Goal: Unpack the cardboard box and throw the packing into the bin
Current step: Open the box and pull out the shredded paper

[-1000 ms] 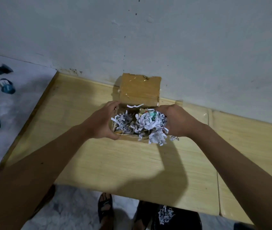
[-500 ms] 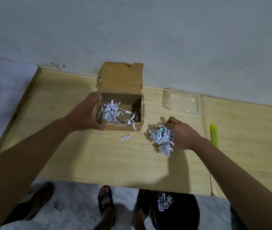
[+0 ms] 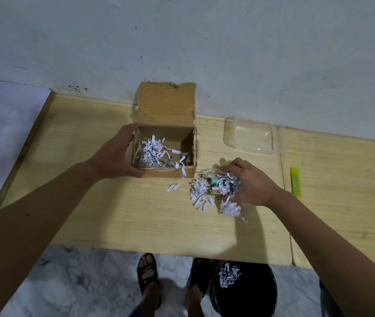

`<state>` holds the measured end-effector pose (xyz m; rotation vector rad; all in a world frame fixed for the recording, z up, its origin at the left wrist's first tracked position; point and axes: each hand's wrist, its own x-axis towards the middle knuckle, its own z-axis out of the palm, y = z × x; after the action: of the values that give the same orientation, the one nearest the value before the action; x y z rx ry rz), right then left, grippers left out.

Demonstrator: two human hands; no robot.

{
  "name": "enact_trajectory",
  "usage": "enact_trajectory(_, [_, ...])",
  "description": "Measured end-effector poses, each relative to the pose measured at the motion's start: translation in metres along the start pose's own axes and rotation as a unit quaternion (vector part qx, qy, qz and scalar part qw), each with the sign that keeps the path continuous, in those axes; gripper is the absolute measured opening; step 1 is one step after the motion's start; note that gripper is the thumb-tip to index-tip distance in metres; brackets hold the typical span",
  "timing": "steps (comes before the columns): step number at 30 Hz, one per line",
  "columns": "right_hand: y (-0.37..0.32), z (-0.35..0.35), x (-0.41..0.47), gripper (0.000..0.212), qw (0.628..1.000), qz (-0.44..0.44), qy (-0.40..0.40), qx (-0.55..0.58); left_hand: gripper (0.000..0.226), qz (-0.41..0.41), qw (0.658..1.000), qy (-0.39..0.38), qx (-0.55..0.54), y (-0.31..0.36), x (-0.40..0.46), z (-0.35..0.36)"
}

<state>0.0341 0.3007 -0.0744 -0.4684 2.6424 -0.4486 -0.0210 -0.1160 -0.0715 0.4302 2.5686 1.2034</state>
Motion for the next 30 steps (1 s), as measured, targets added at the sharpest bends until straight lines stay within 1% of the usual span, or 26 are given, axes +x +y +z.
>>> enact_trajectory(2, [-0.001, -0.008, -0.002, 0.094, 1.0, -0.008, -0.006, 0.001, 0.14, -0.004, 1.0, 0.001, 0.004, 0.001, 0.0, 0.001])
enact_trajectory(4, [-0.004, -0.016, -0.003, 0.092, 1.0, -0.015, -0.009, 0.008, 0.141, -0.006, 1.0, 0.001, 0.008, 0.002, 0.0, 0.001])
enact_trajectory(9, [-0.013, -0.033, -0.004, 0.067, 0.998, -0.037, 0.03, 0.044, 0.144, -0.013, 1.0, -0.005, 0.01, 0.005, -0.002, 0.0])
enact_trajectory(11, [-0.02, -0.037, -0.001, 0.061, 0.994, -0.043, 0.062, 0.075, 0.144, -0.011, 1.0, -0.006, 0.007, 0.008, -0.003, 0.001])
enact_trajectory(14, [-0.038, -0.044, 0.01, 0.051, 0.982, -0.076, 0.119, 0.128, 0.144, -0.005, 1.0, -0.006, 0.006, 0.01, -0.004, 0.0])
enact_trajectory(16, [-0.056, -0.048, 0.022, 0.046, 0.973, -0.105, 0.138, 0.153, 0.143, 0.005, 1.0, -0.005, 0.015, 0.009, -0.005, 0.0])
enact_trajectory(18, [-0.075, -0.05, 0.037, 0.048, 0.969, -0.133, 0.124, 0.169, 0.141, 0.009, 1.0, -0.002, 0.023, 0.009, -0.006, -0.001])
enact_trajectory(20, [-0.093, -0.051, 0.053, 0.053, 0.971, -0.151, 0.083, 0.165, 0.141, 0.011, 0.999, 0.002, 0.033, 0.009, -0.006, -0.004])
enact_trajectory(23, [-0.108, -0.045, 0.073, 0.058, 0.978, -0.165, 0.01, 0.127, 0.14, 0.022, 0.999, 0.001, 0.045, 0.007, -0.006, -0.004])
enact_trajectory(24, [-0.11, -0.043, 0.078, 0.055, 0.978, -0.165, -0.011, 0.125, 0.139, 0.027, 0.998, 0.002, 0.051, 0.006, -0.007, -0.004])
enact_trajectory(26, [-0.113, -0.038, 0.087, 0.041, 0.975, -0.157, -0.035, 0.151, 0.139, 0.028, 0.998, 0.003, 0.057, 0.005, -0.007, -0.004])
enact_trajectory(28, [-0.114, -0.036, 0.093, 0.024, 0.972, -0.142, -0.036, 0.185, 0.14, 0.028, 0.998, 0.001, 0.063, 0.003, -0.007, -0.006])
enact_trajectory(30, [-0.117, -0.035, 0.098, 0.018, 0.966, -0.125, -0.021, 0.227, 0.141, 0.025, 0.997, -0.003, 0.068, 0.001, -0.008, -0.007])
